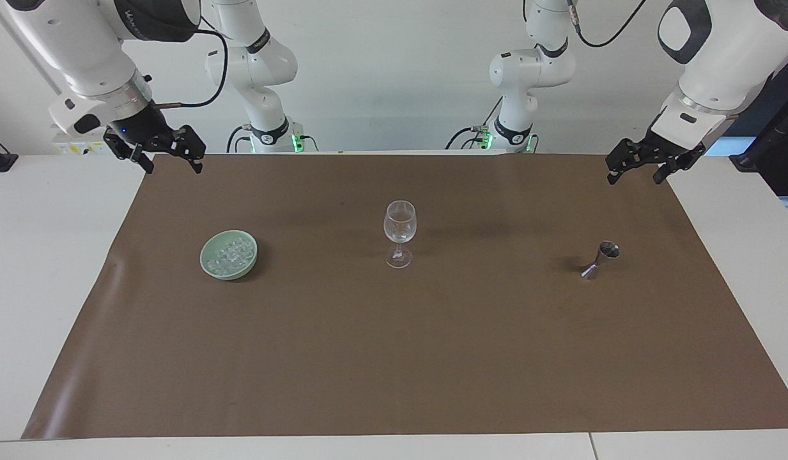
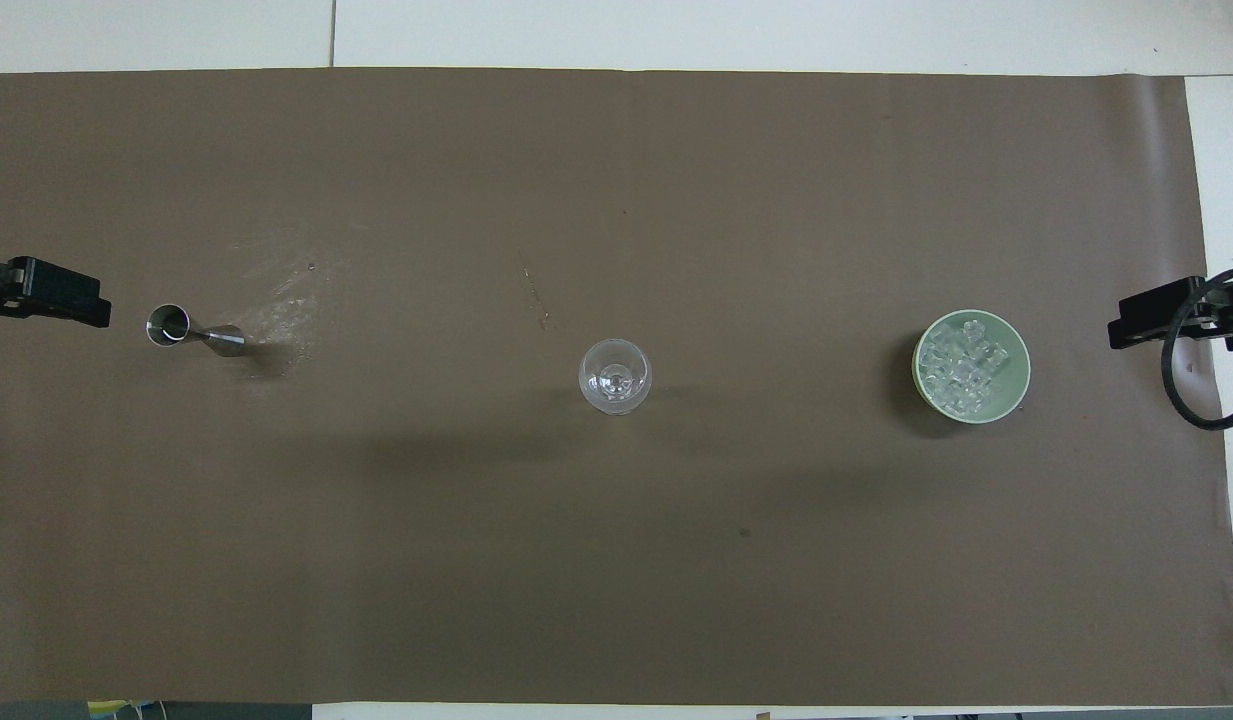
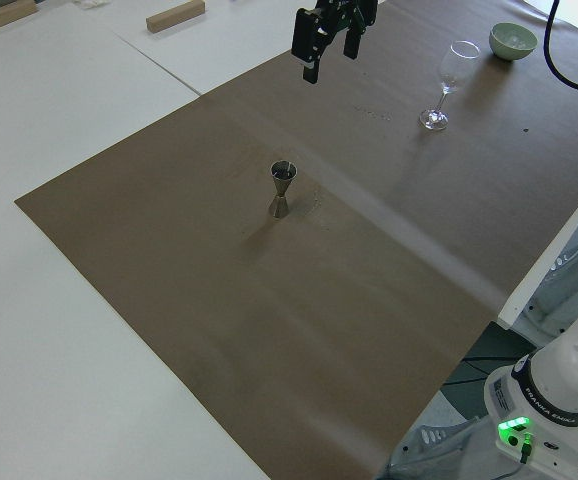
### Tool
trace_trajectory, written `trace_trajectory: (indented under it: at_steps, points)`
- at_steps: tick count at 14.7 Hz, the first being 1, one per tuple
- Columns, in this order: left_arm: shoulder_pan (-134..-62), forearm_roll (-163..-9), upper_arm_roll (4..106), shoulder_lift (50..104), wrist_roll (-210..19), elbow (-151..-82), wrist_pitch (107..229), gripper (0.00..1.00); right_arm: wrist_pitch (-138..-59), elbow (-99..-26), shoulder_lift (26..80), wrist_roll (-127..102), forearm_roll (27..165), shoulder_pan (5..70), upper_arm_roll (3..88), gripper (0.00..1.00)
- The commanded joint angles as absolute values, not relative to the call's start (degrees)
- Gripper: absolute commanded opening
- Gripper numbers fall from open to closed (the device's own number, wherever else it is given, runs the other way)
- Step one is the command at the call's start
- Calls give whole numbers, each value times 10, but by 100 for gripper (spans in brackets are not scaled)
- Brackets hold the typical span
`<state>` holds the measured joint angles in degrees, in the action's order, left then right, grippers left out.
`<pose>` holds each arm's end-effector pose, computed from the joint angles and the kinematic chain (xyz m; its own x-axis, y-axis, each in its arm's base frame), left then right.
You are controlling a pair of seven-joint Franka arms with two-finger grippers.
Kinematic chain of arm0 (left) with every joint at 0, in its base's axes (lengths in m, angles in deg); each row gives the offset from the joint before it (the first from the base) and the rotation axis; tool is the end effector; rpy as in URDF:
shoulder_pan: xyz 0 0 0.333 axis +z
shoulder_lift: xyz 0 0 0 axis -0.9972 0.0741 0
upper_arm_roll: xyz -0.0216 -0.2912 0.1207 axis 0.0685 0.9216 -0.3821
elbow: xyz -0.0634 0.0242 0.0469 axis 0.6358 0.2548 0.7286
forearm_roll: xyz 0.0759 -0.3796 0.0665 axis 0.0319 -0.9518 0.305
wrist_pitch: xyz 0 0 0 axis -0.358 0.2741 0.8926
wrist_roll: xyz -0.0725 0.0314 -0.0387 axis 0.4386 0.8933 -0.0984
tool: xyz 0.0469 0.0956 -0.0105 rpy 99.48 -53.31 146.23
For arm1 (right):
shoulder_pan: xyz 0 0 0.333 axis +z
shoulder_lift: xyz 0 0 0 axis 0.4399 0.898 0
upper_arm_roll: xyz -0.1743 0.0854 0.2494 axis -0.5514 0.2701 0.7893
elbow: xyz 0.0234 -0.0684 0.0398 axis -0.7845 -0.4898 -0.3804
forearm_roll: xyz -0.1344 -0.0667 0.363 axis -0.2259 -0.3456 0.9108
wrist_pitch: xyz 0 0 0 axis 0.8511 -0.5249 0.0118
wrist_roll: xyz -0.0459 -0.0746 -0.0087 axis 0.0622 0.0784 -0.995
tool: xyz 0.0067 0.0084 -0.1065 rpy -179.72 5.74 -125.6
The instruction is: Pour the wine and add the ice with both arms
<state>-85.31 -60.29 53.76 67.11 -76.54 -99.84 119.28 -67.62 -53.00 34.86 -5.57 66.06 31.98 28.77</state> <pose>0.5496 -0.0121 0.6079 0.9956 -0.0814 -0.0462 -0.0815 -0.9967 -0.0011 0.5288 -0.0347 0.6114 0.9955 -0.0337 -0.0889 -0.0357 -0.9991 -0.0213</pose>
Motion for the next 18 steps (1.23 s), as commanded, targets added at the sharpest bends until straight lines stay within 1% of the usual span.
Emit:
trace_trajectory:
  at_steps: [1,8,11,18]
  points:
    - [-853,-599,537,667,-772,-1005,1195,100,-679,-537,342,-71,656,308,296,100]
    - [-853,-599,537,667,-772,-1004,1195,100,-684,-532,342,-71,632,314,296,100]
    - [-853,-599,537,667,-772,-1004,1195,100,-701,-531,343,-71,632,314,296,100]
    - [-859,-599,538,668,-773,-1004,1201,100,-703,-533,342,-71,635,309,294,100]
